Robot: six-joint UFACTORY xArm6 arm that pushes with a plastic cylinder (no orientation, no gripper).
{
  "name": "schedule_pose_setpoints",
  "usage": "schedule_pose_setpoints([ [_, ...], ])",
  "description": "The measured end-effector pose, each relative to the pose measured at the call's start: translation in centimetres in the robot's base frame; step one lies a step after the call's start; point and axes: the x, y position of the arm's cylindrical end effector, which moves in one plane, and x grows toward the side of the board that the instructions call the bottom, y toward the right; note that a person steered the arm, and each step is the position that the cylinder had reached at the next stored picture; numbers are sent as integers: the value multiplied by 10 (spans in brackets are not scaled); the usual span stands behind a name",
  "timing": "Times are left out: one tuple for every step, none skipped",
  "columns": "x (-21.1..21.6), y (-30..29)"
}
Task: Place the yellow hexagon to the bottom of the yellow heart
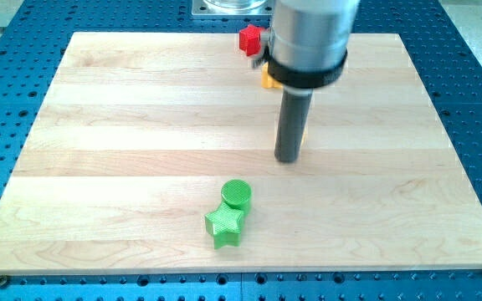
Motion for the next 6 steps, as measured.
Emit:
schedule_pose_setpoints([
  [12, 19],
  [-30, 30],
  [-56, 7],
  [-25, 3],
  [-10, -30],
  [-30, -41],
])
